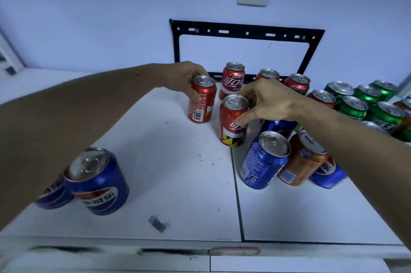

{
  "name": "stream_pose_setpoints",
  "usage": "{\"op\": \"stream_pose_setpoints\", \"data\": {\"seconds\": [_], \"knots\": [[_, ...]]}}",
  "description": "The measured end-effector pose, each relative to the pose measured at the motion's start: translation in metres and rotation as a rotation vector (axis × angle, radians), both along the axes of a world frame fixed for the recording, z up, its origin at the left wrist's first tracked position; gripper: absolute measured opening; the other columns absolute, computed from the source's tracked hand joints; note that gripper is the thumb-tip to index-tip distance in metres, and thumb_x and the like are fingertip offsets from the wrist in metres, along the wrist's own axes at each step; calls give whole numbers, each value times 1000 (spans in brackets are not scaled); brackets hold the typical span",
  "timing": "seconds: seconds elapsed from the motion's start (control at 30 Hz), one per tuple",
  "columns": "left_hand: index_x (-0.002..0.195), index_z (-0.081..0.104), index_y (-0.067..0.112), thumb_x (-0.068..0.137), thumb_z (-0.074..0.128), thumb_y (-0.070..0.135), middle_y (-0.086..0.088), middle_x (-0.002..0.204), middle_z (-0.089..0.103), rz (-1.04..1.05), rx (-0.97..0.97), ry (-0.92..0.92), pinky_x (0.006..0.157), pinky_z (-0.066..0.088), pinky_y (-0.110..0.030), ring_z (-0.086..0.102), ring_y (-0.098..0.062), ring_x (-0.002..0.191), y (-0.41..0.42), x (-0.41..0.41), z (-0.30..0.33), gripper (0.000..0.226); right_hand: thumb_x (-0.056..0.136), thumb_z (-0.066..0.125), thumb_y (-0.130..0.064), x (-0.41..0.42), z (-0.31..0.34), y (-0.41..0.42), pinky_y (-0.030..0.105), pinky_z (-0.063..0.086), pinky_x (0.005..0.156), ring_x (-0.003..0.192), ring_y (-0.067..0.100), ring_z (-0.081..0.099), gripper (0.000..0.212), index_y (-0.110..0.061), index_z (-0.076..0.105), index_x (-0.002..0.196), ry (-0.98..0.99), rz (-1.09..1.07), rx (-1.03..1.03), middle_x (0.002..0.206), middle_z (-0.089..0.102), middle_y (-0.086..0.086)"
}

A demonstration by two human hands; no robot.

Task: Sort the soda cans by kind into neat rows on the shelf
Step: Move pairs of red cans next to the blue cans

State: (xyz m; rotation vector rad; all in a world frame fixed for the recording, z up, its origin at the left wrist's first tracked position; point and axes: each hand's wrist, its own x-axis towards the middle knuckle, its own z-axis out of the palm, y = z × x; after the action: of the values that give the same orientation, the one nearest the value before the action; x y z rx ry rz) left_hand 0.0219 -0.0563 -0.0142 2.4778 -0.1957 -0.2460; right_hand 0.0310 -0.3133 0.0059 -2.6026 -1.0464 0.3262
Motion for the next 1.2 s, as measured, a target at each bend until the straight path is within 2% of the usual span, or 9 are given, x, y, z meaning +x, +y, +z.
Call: {"op": "stream_pose_setpoints", "data": {"seconds": [0.1,0.2,0.37,0.5,0.6,0.67,0.83,0.97,1.2], "knots": [[122,53,15,72,80,12,1,122,58,42,21,-31,79,49,-22,57,-18,112,26,-17,-2,57,62,85,-41,-4,-2,13,32,51,90,99,13,64,57,-19,68,112,-13,5,4,109,71,-4],[123,54,17,72,80,14,2,123,57,72,43,-46,82,49,-26,57,-19,111,48,-32,-4,57,63,85,-41,-10,-3,32,24,49,80,95,12,64,56,-18,69,112,-10,19,3,108,71,-4],[118,57,20,70,82,11,6,117,60,123,20,-55,78,48,-19,59,-15,109,77,-55,-5,55,63,84,-43,-20,-4,58,34,53,86,94,15,65,56,-14,69,109,-14,24,7,105,71,-1],[119,57,20,68,82,7,6,119,61,151,-40,-57,80,51,-21,59,-12,110,91,-71,-11,58,61,84,-48,-34,-12,73,22,47,65,83,13,61,54,-12,71,99,-48,-53,39,94,69,0],[119,56,22,67,82,6,7,119,61,154,-70,-59,83,50,-23,58,-10,111,93,-73,-14,60,60,83,-50,-44,-19,80,29,53,68,78,14,63,54,-10,71,94,-8,-139,44,89,70,3],[116,56,24,66,84,8,9,116,62,159,-91,-56,82,50,-23,59,-8,110,94,-73,-15,60,56,85,-49,-50,-26,81,35,56,77,82,16,65,56,-10,71,95,65,-215,95,91,71,3],[112,59,23,59,88,17,7,111,65,191,-123,-72,82,52,-30,62,-11,103,94,-77,-26,60,44,92,-38,-72,-68,86,22,42,76,93,12,53,86,-20,50,117,91,-408,311,101,58,-9],[105,60,24,56,89,27,9,102,64,235,-112,-107,69,48,-24,61,-12,95,89,-74,-32,57,41,92,-39,-82,-99,97,15,37,59,89,12,53,82,-23,50,110,149,-586,561,98,59,-9],[105,58,23,57,87,37,7,104,62,237,-61,-53,64,48,-22,60,-10,93,77,-70,-17,57,45,91,-37,-85,-104,94,13,38,66,94,12,57,77,-23,57,113,141,-611,624,103,64,-7]]}}
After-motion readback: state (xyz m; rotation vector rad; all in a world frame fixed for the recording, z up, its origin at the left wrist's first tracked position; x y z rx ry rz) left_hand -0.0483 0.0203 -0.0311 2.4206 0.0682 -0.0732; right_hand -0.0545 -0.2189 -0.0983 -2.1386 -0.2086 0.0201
